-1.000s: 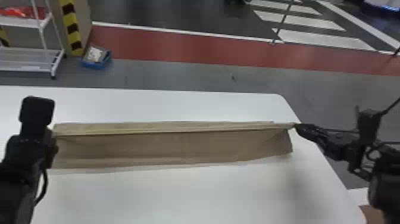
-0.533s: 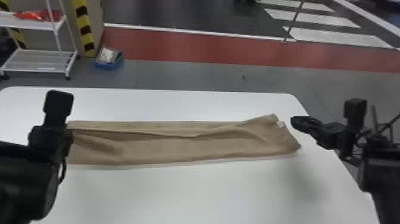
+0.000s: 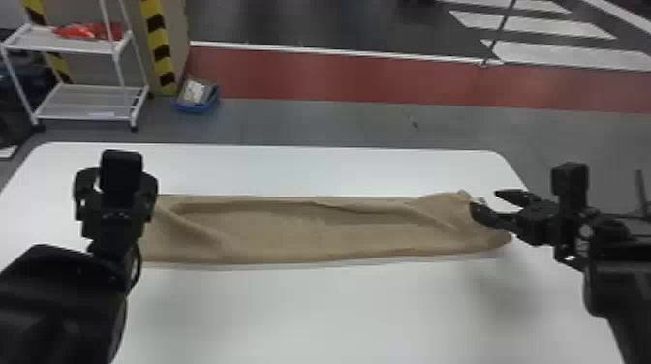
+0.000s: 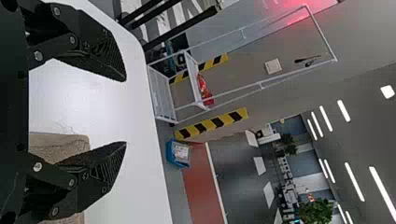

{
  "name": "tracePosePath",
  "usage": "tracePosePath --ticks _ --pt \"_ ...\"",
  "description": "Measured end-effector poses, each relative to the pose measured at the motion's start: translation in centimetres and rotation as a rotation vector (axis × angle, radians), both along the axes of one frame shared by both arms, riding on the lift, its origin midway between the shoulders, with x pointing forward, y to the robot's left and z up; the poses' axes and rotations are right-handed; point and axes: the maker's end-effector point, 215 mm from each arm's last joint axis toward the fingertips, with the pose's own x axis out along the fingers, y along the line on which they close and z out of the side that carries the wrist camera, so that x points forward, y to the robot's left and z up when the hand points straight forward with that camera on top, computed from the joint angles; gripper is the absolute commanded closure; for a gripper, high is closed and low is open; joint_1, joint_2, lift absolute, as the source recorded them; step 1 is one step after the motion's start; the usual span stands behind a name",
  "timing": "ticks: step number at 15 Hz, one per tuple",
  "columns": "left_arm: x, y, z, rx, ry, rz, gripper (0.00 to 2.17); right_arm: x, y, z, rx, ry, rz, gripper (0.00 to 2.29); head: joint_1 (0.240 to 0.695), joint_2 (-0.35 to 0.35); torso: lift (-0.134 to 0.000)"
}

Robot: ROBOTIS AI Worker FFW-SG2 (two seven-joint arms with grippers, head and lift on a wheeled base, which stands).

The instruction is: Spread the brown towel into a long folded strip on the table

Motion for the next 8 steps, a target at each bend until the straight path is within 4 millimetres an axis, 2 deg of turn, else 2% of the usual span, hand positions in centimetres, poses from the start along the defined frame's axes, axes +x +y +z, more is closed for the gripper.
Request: tracePosePath --ticks 4,6,8 --pt "-0.9 2.0 -1.6 -0.012 0.022 0.012 0.03 -0.4 -0.6 -0.8 0.005 0.01 -0.017 0.31 0.695 -0.148 -0.119" --pt "-1.0 1.8 -3.1 -0.067 0.063 -0.062 0.03 -0.6 -0.9 -1.4 0.009 0.017 -0.031 0.32 0.695 -0.15 -0.119" --pt "-0.7 1.4 -3.7 -0.149 0.069 -0.142 0.03 -0.8 -0.9 -2.0 0.018 0.025 -0.035 0.32 0.695 -0.155 -0.119"
